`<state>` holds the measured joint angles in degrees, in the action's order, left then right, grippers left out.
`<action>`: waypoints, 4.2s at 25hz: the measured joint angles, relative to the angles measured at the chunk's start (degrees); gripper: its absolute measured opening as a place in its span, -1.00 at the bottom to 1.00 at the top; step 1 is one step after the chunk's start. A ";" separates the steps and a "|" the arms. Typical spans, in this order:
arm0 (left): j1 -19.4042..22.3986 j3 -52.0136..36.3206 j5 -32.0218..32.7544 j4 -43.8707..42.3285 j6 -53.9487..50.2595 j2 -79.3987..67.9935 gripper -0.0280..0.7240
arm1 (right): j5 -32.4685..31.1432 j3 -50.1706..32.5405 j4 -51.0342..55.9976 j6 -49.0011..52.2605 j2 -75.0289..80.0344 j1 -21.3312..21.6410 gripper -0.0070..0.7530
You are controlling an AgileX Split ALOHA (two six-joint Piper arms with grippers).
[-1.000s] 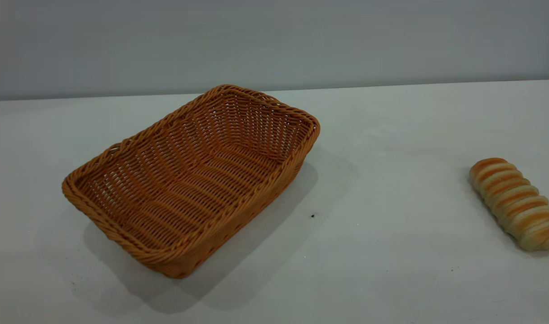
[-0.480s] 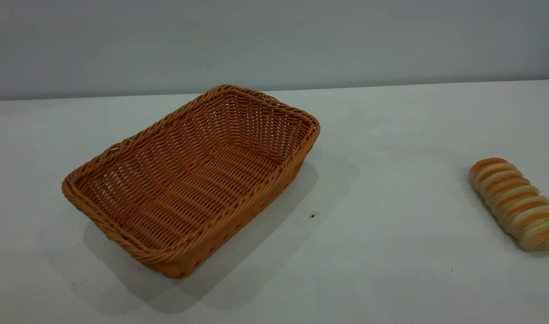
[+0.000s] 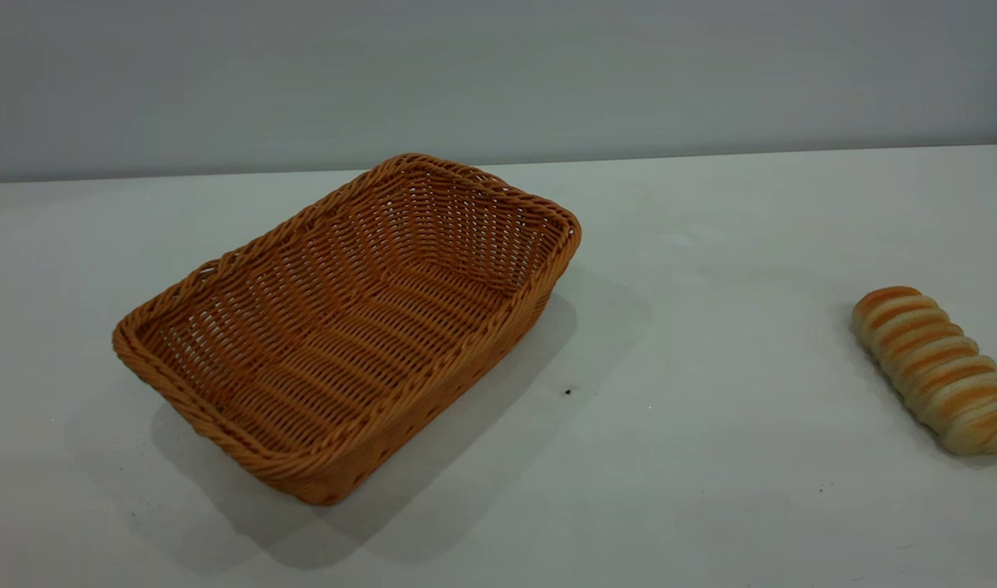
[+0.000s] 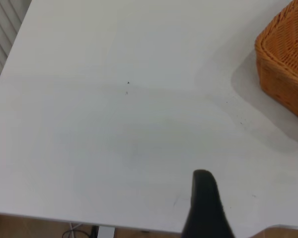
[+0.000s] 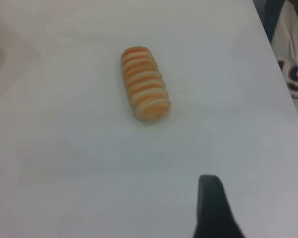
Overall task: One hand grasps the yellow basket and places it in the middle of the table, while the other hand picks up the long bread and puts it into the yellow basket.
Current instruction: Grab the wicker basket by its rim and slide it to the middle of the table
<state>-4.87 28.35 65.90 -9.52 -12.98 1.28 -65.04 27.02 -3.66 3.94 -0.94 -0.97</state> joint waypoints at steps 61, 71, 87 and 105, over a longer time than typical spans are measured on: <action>-1.50 7.74 -41.39 27.45 -3.03 -83.42 0.57 | 14.23 15.24 -8.77 9.73 49.16 -7.09 0.31; -1.50 19.61 -37.72 31.39 -3.27 -97.53 0.57 | 14.78 15.24 -8.41 9.73 49.60 -7.09 0.31; -1.50 24.03 -36.77 31.39 -5.23 -108.40 0.57 | 16.45 15.24 -8.36 9.88 50.32 -7.09 0.31; -3.89 31.89 -41.27 31.93 -4.98 -119.01 0.49 | 18.44 15.24 -8.36 9.88 51.62 -7.09 0.31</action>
<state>-8.76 60.24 24.63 22.40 -17.97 -117.73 -46.60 42.26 -12.02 13.82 50.68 -8.06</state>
